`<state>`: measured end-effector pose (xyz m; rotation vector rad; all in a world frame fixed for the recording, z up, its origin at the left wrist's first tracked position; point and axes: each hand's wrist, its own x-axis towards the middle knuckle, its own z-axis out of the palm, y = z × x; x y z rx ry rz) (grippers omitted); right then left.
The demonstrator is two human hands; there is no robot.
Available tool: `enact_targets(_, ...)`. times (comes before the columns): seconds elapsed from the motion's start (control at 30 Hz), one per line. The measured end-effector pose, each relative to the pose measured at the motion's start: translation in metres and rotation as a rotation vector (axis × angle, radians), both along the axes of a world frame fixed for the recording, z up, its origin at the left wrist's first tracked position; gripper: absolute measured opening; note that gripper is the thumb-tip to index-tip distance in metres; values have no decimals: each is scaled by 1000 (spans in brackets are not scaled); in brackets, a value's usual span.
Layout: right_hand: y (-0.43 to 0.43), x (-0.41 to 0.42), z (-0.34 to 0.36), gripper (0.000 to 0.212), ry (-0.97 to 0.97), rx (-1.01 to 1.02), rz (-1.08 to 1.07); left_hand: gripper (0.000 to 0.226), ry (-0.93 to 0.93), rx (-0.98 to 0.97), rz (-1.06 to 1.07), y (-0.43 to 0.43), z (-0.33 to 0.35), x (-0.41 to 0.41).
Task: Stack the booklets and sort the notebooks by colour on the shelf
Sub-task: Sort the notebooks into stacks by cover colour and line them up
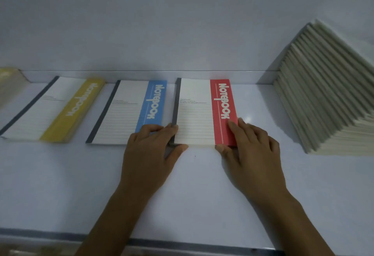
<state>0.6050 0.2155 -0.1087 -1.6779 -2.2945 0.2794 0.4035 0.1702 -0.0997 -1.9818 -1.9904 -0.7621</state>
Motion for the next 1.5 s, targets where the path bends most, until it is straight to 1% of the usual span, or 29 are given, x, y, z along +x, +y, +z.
enact_targets(0.07,-1,1,0,67,19,2,1,46,-29,-45,-5,0,-1,-1)
enact_targets(0.13,-2,0,-2,67,31,19,-1,46,-31,-45,4,-1,-2,-3)
enact_targets(0.2,-1,0,-3,69,-2,27,0,44,-39,-46,4,0,-3,-3)
enact_targets(0.3,0,-2,-5,64,-44,27,-1,44,-53,-73,7,1,-5,-5)
enact_targets(0.37,-2,-2,-4,65,-50,22,2,43,-83,-88,1,1,-4,-6)
enact_targets(0.43,-6,-1,4,65,26,-3,18,42,-101,-92,-23,0,-2,-6)
enact_targets(0.53,-29,-4,13,67,234,-35,-39,45,-61,-80,-70,-4,1,-6)
enact_targets(0.63,-76,-21,10,67,375,33,-145,54,-39,-73,-88,-23,6,-18)
enact_targets(0.7,-113,-47,9,62,473,117,-152,55,-35,-52,-99,-48,9,-38)
enact_targets(0.77,-143,-79,14,55,532,163,-122,55,-22,-46,-94,-83,12,-65)
enact_targets(0.93,-214,-177,24,42,549,170,59,53,-22,17,-52,-201,18,-158)
enact_targets(1.0,-246,-221,24,43,568,135,134,56,1,-4,38,-251,21,-200)
enact_targets(1.07,-277,-266,25,44,583,110,219,58,-18,-22,143,-300,25,-238)
enact_targets(1.2,-335,-346,27,46,551,58,410,56,-49,-15,340,-383,29,-298)
enact_targets(1.33,-365,-399,28,43,536,70,527,55,-78,26,468,-429,25,-336)
enact_targets(1.5,-358,-440,25,45,527,64,554,56,-116,53,462,-427,15,-372)
